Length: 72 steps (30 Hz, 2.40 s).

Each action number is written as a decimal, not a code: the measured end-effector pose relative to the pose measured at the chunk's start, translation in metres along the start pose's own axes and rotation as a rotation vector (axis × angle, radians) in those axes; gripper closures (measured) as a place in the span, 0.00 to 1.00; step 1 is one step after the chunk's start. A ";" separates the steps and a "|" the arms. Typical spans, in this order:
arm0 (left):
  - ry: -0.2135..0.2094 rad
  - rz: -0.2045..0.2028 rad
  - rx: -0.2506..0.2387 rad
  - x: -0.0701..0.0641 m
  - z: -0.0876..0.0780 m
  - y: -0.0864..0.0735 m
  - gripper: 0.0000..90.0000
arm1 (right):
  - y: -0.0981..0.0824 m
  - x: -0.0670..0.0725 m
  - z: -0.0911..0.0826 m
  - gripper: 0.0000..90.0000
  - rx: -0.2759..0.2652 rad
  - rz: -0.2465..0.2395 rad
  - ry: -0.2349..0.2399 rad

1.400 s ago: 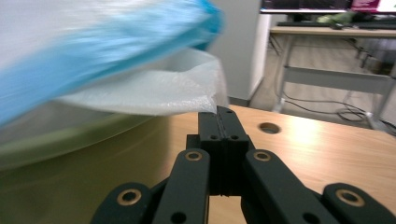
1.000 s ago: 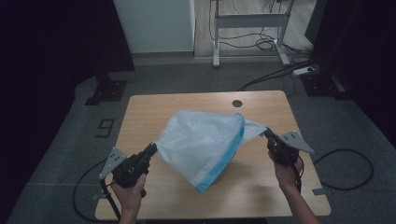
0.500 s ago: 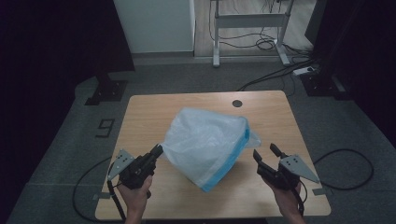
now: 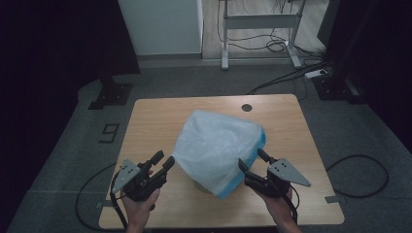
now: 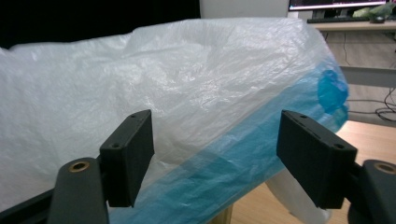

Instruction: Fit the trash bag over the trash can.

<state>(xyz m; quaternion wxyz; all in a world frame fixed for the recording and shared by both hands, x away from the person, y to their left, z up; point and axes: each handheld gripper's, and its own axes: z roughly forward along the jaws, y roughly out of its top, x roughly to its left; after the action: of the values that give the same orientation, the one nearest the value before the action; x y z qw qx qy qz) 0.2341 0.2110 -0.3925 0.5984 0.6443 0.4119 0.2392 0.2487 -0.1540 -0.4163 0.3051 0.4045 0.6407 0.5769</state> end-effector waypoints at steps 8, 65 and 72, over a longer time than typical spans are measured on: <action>-0.024 0.072 0.012 -0.015 -0.005 0.020 0.47 | 0.002 0.002 0.005 0.34 0.022 -0.006 -0.014; -0.153 0.218 0.293 -0.064 0.058 0.001 0.61 | -0.002 0.003 0.004 0.38 0.028 0.003 0.024; -0.172 0.201 0.269 -0.063 0.058 0.001 0.86 | -0.002 0.003 0.003 0.38 0.024 0.001 0.025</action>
<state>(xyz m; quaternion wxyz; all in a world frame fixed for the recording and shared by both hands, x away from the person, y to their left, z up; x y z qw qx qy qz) 0.2467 0.1262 -0.3901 0.5130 0.7743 0.3212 0.1849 0.2492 -0.1501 -0.4186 0.2920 0.4013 0.6511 0.5743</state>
